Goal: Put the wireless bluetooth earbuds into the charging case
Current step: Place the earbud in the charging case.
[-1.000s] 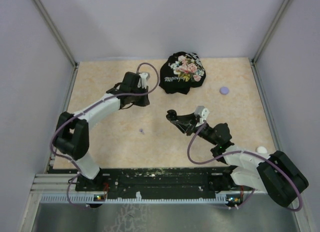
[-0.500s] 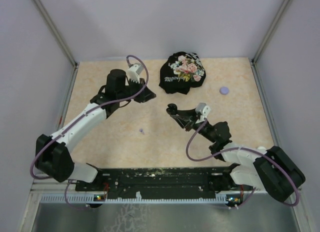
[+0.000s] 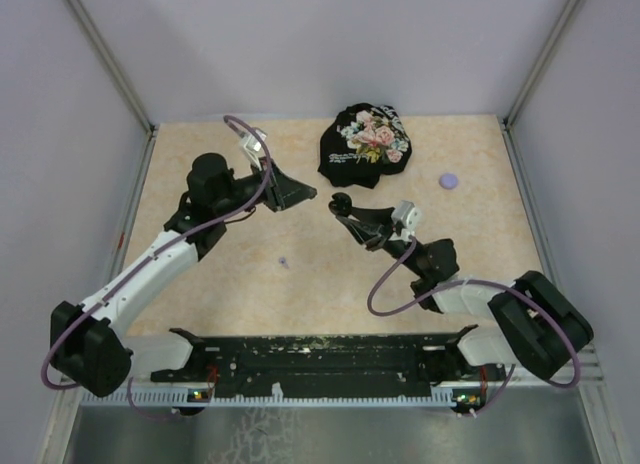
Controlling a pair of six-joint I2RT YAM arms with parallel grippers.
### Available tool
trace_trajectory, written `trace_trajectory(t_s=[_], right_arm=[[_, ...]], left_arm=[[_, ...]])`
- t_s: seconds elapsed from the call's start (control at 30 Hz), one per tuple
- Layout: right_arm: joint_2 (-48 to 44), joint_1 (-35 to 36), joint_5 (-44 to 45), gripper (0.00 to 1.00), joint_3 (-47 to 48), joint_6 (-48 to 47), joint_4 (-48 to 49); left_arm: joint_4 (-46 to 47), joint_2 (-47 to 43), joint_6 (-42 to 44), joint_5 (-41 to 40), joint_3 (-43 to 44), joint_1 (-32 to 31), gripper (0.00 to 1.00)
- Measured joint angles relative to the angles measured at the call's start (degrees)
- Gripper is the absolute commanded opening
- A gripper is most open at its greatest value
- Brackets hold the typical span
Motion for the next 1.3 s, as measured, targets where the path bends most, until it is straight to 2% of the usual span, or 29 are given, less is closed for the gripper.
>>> trace_trajectory(t_s=[0.27, 0.67, 1.3], right_arm=[[2.5, 0.0, 0.0, 0.00, 1.2, 0.0, 4.4], [6.6, 0.2, -0.3, 0.00, 1.8, 0.0, 6.3], [3.9, 0.5, -1.6, 0.00, 1.9, -1.0, 6.4]], left_arm=[[10.1, -0.2, -8.2, 3.0, -3.5, -2.2, 0.15], [19.9, 0.2, -12.5, 4.2, -3.5, -6.8, 0.14], [19.9, 1.8, -9.1, 4.3, -3.5, -7.5, 0.13]])
